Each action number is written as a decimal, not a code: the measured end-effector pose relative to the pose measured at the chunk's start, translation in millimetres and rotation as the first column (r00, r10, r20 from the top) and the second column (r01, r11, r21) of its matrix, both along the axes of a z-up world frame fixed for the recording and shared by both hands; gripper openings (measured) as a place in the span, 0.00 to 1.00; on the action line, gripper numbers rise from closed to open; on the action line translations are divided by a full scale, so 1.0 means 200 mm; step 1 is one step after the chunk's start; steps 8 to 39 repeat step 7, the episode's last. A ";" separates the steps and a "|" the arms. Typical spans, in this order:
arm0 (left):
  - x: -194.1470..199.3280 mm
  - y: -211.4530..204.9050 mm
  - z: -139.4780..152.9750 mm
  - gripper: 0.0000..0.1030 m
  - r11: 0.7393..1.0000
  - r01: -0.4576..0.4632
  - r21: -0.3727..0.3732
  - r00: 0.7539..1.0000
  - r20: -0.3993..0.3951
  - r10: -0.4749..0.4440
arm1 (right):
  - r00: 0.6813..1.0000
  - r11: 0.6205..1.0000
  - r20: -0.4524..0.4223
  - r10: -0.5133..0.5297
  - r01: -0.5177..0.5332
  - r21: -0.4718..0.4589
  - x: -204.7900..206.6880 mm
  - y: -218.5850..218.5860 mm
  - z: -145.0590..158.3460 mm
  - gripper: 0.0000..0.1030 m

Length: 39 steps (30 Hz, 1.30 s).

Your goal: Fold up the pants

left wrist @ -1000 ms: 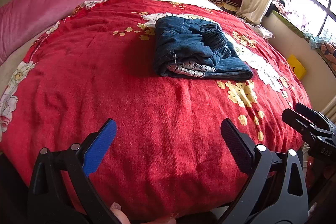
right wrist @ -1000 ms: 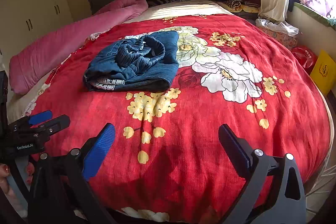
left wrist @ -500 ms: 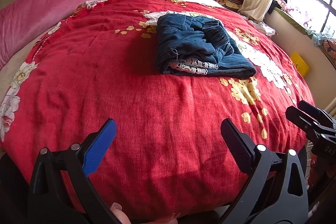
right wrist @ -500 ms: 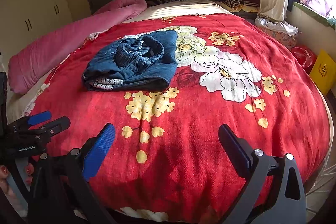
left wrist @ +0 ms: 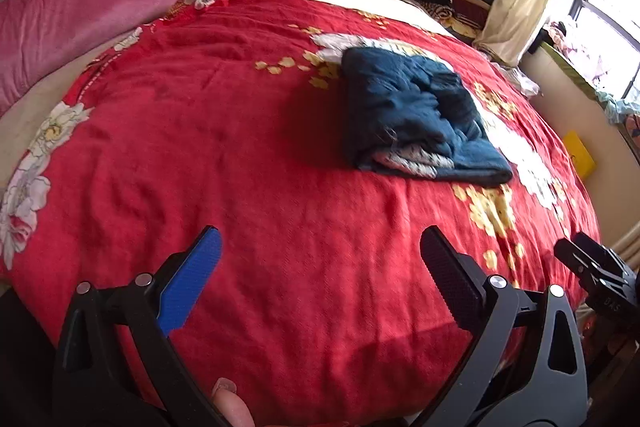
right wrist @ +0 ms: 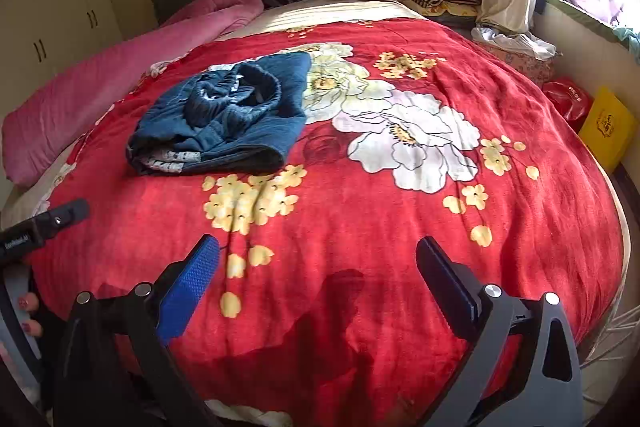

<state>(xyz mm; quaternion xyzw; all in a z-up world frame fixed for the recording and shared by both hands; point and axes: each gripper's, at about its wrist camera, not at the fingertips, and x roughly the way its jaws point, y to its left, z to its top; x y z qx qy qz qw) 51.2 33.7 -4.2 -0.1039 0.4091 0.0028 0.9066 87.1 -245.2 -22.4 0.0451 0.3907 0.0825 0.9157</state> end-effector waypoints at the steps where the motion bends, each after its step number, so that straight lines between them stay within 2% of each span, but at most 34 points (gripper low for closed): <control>1: 0.04 0.06 0.00 0.91 1.000 -0.016 -0.003 1.000 -0.008 0.016 | 1.000 1.000 -0.003 -0.018 0.018 -0.004 0.03 -0.04 -0.01 0.95; 4: 0.19 0.29 -0.02 0.91 0.994 -0.099 0.048 0.992 -0.073 0.102 | 0.995 0.994 -0.003 -0.096 0.096 -0.052 0.16 -0.20 -0.02 0.95; 7: 0.39 0.54 -0.06 0.91 0.972 -0.161 0.174 0.977 -0.110 0.182 | 0.978 0.970 -0.011 -0.209 0.206 -0.131 0.35 -0.43 -0.05 0.95; 39: 0.39 0.54 -0.06 0.91 0.972 -0.161 0.174 0.977 -0.110 0.182 | 0.978 0.970 -0.011 -0.209 0.206 -0.131 0.35 -0.43 -0.05 0.95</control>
